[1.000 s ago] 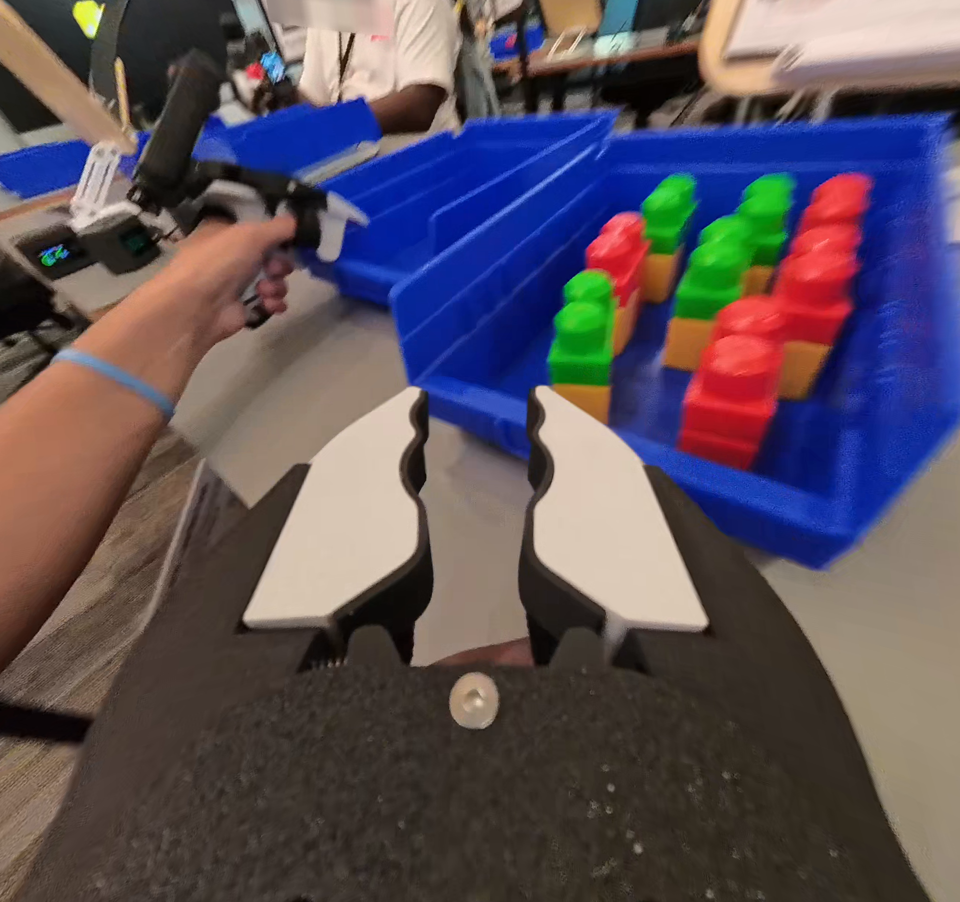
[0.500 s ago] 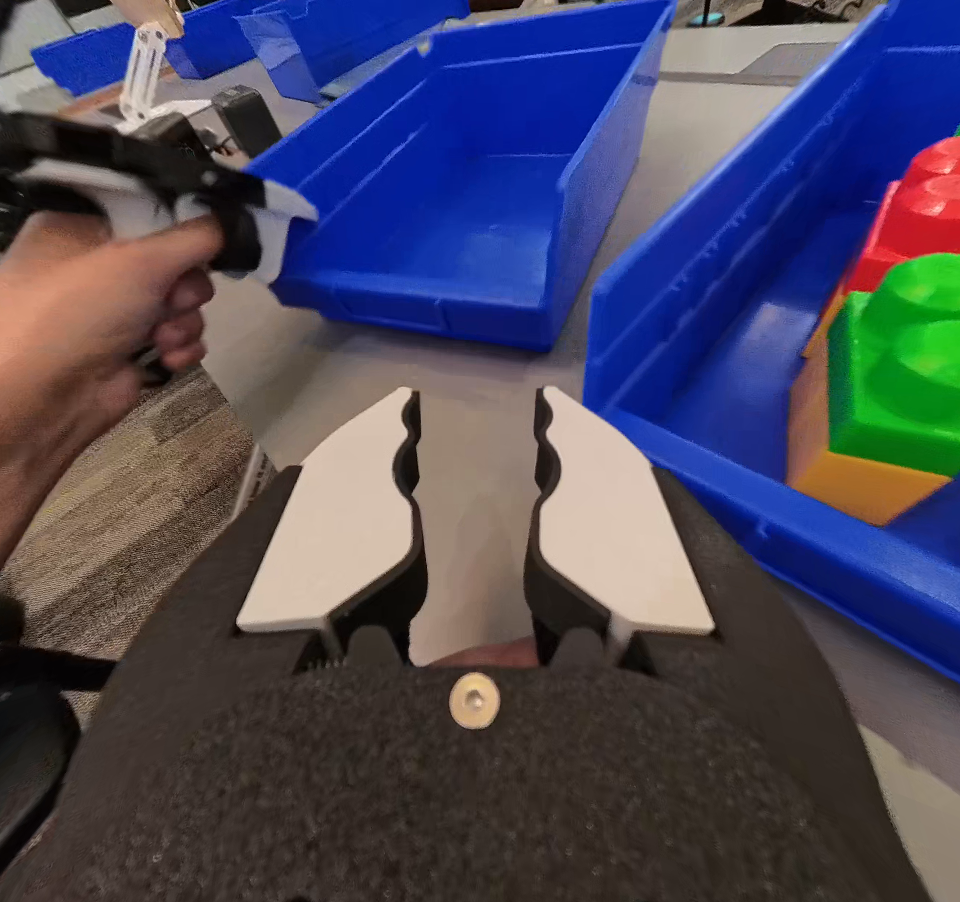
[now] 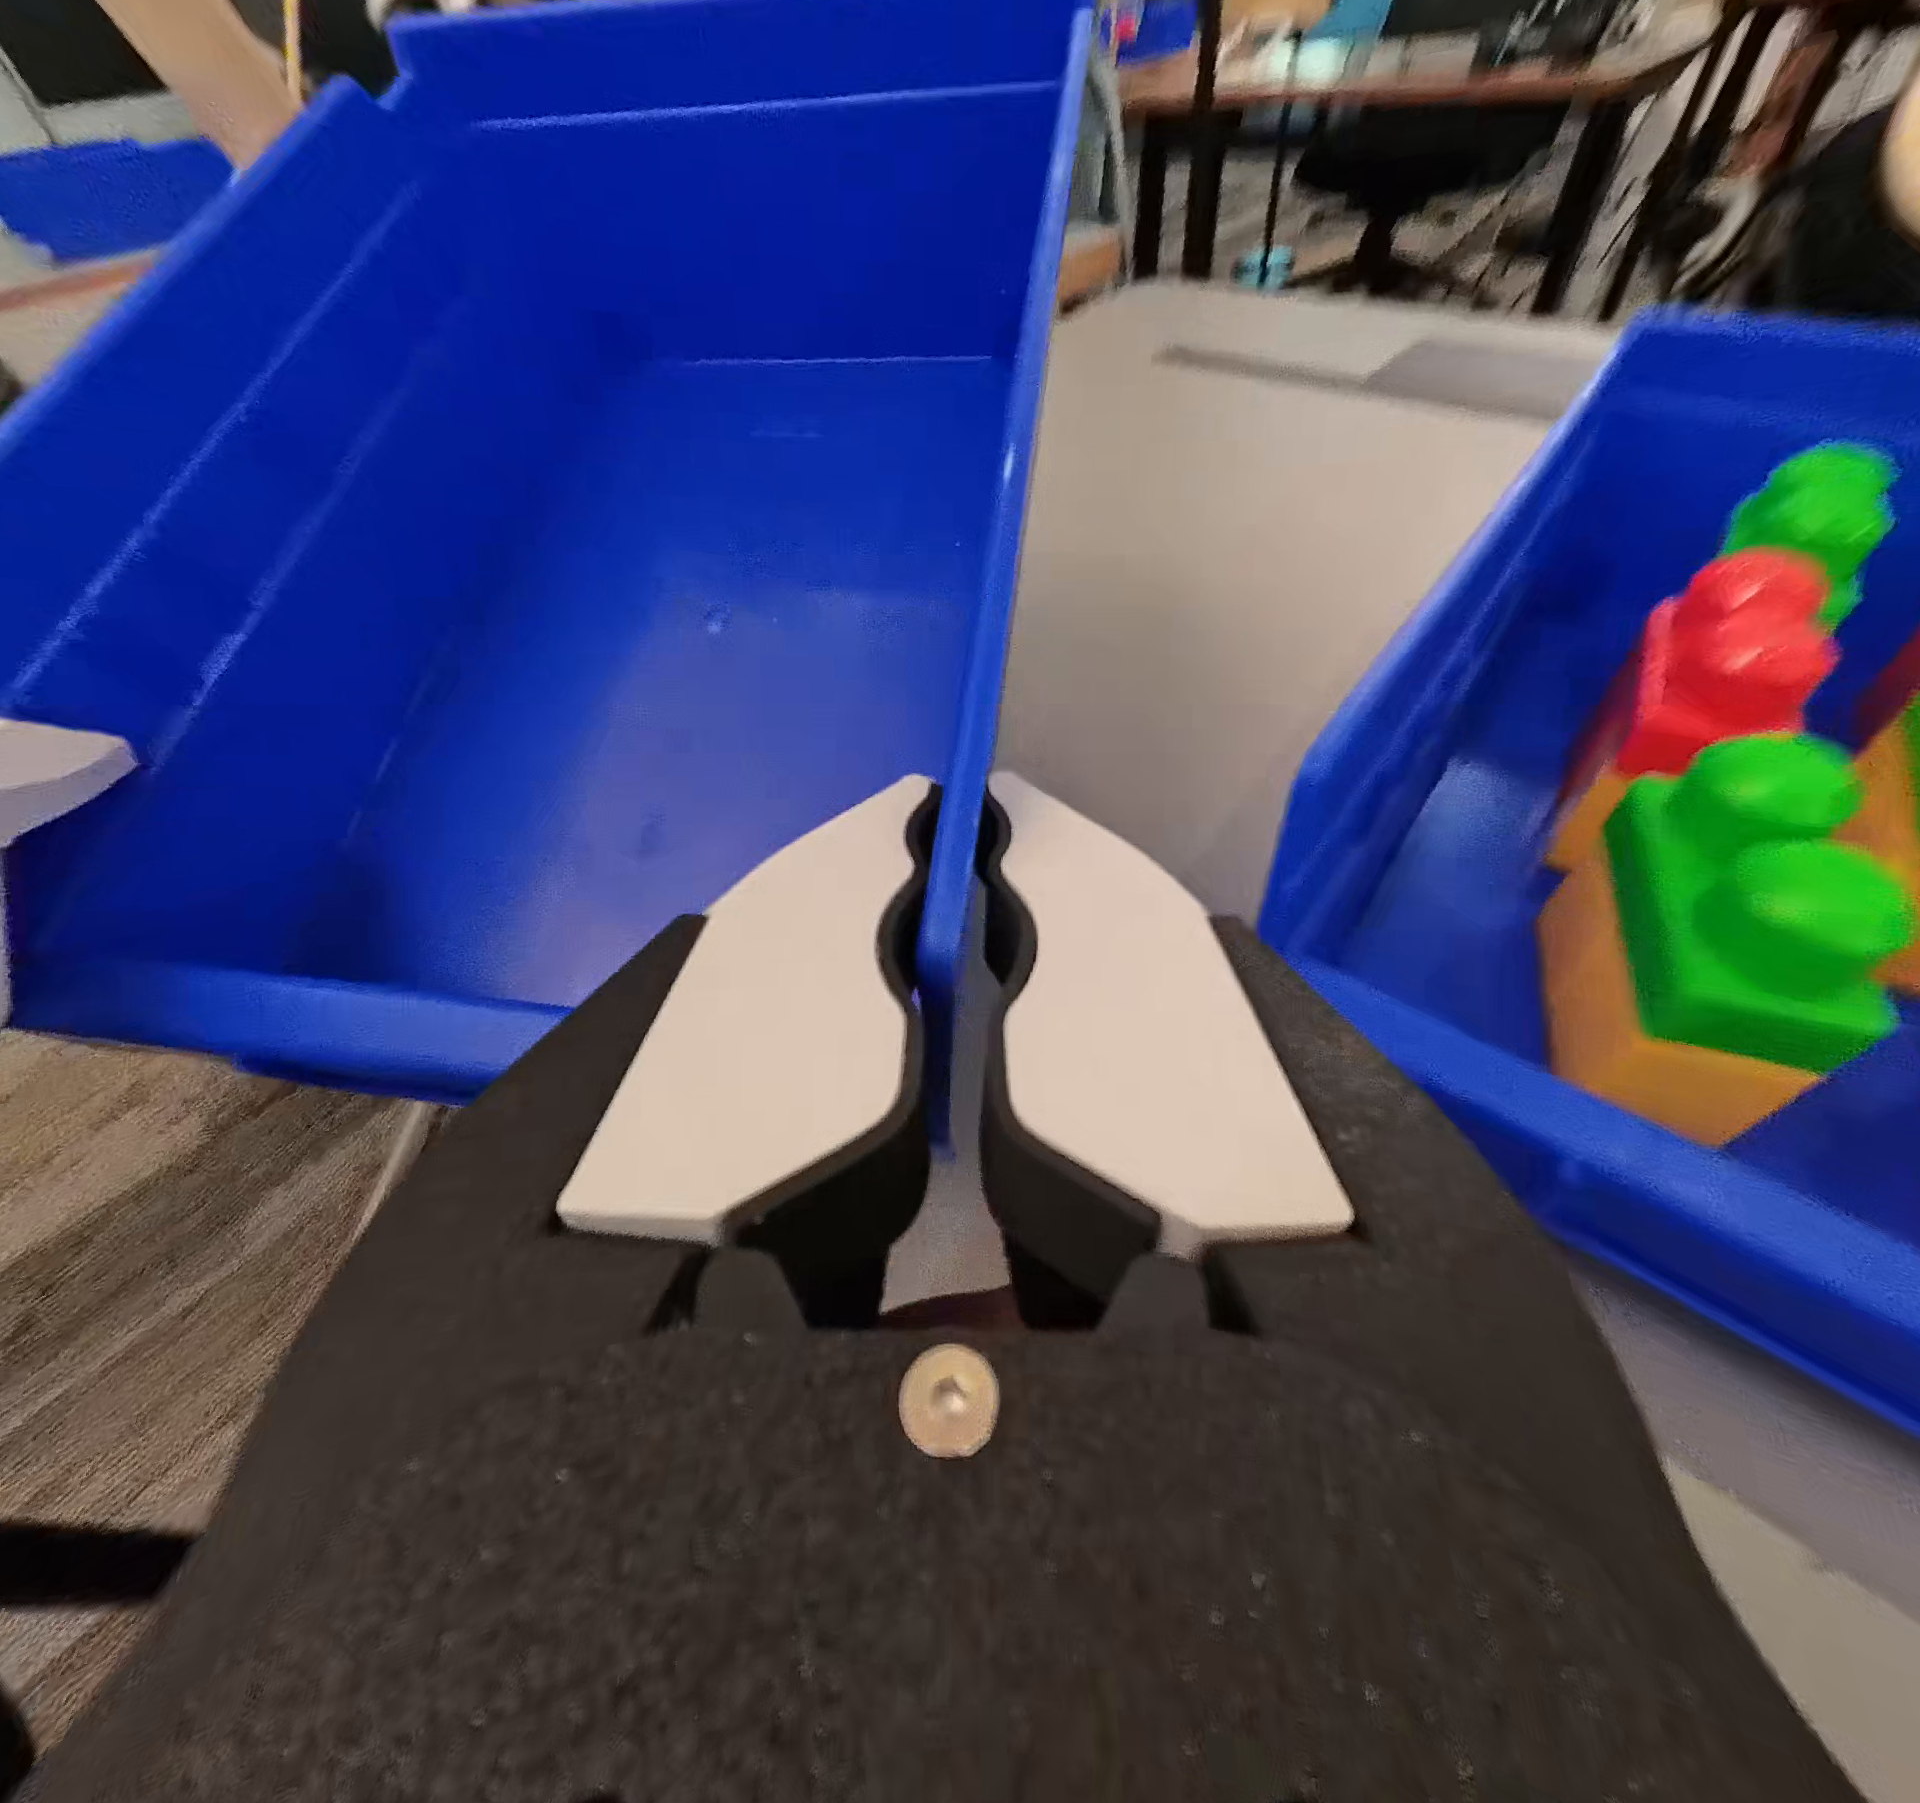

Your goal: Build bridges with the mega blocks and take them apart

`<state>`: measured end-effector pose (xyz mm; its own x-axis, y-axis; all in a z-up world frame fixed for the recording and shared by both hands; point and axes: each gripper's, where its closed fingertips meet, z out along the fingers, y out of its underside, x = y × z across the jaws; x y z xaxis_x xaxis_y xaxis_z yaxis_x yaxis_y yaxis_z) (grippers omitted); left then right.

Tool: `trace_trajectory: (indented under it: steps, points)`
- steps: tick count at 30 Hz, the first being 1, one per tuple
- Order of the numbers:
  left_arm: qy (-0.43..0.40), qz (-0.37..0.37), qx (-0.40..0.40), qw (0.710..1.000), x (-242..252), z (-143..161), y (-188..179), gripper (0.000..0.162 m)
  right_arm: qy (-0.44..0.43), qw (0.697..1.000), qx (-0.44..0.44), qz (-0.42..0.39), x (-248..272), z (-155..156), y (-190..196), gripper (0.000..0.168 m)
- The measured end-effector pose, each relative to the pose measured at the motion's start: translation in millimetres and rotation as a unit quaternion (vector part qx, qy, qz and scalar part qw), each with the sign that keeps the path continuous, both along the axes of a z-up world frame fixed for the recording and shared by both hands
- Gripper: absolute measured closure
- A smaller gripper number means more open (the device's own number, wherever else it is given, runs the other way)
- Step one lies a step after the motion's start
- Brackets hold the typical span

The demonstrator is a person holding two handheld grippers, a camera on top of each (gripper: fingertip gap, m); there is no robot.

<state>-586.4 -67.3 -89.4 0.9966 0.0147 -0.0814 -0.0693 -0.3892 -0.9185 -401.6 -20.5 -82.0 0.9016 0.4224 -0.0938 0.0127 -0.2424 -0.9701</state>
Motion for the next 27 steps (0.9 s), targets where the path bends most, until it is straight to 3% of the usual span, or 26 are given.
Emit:
trace_trajectory:
  steps: [6, 12, 19, 23, 27]
  points:
    - [0.016, -0.050, 0.089, 0.995, 59, 92, 14, 0.157, -0.003, 0.994, 0.094, -0.056, 70, 96, -5, 0.163]
    - [0.020, -0.169, 0.144, 0.975, 204, 157, 53, 0.156, -0.021, 0.974, 0.143, -0.175, 220, 165, -10, 0.164]
    - [-0.038, -0.301, 0.118, 0.946, 420, 142, 61, 0.156, -0.052, 0.938, 0.115, -0.323, 422, 167, -58, 0.163]
    - [-0.067, -0.356, 0.067, 0.930, 539, 106, 47, 0.156, -0.074, 0.916, 0.053, -0.390, 531, 138, -85, 0.163]
    - [-0.063, -0.381, 0.005, 0.922, 625, 59, 36, 0.156, -0.065, 0.908, -0.013, -0.413, 611, 85, -101, 0.163]
